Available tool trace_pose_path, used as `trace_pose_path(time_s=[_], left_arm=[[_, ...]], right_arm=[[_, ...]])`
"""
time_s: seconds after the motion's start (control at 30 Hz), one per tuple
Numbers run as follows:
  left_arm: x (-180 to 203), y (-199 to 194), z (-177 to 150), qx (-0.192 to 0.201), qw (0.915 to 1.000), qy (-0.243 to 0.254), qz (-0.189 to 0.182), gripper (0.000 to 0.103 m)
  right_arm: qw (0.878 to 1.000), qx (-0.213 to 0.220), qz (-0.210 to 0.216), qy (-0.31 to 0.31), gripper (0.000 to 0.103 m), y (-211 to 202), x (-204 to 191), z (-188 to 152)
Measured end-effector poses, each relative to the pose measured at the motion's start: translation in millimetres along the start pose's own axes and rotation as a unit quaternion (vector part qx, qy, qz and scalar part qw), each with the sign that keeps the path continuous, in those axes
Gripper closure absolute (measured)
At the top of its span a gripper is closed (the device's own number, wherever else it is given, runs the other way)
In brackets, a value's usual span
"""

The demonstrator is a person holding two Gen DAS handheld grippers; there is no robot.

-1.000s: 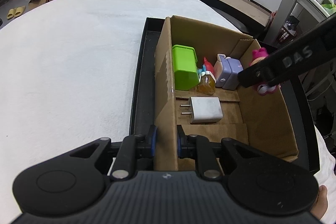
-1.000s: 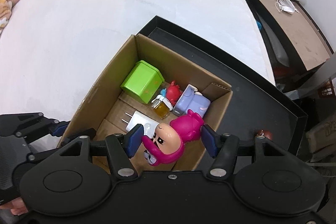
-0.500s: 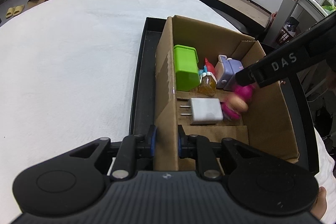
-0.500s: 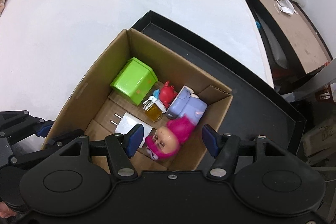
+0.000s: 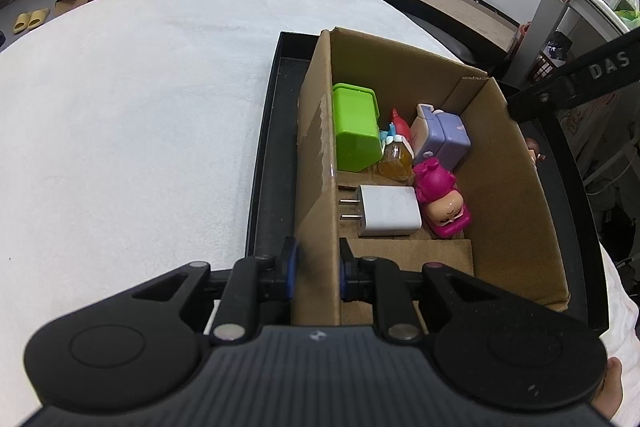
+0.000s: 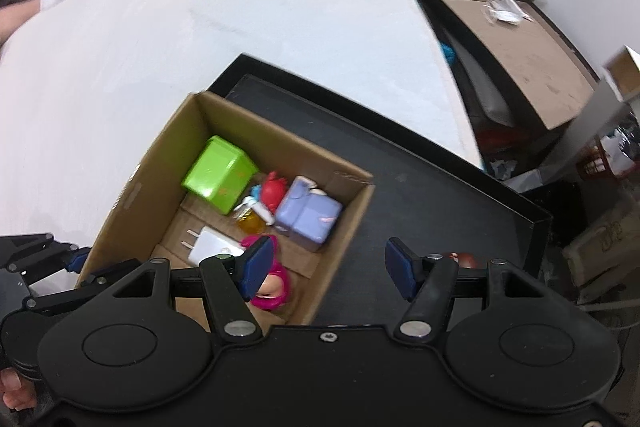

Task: Organize rigid objects
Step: 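Move the right tool back toward the brown figurine on the tray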

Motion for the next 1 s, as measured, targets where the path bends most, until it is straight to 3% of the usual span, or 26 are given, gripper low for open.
trace_pose_path(time_s=[0.57, 1.0], left_arm=[[3.2, 2.7, 0.1, -0.001, 1.0, 0.003, 0.007, 0.085], [4.5, 4.7, 3.0, -0.006, 0.9999, 0.0, 0.012, 0.085]], right_arm=[[0.996, -0.006, -0.027, 0.089, 0.04, 22.8, 92.1, -34.6], [0.99, -0.005, -0.033, 0.135, 0.04, 63.4, 133.5, -49.9]])
Point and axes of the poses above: each gripper's, at about its wrist camera, not at the fingertips, and y roughly the way its jaws point, x to its right, z to its top, the point moved 1 cm from there along y, roughly the way its jaws point, and after that the axes turned 5 degrees about z, right-handed, at the moved point
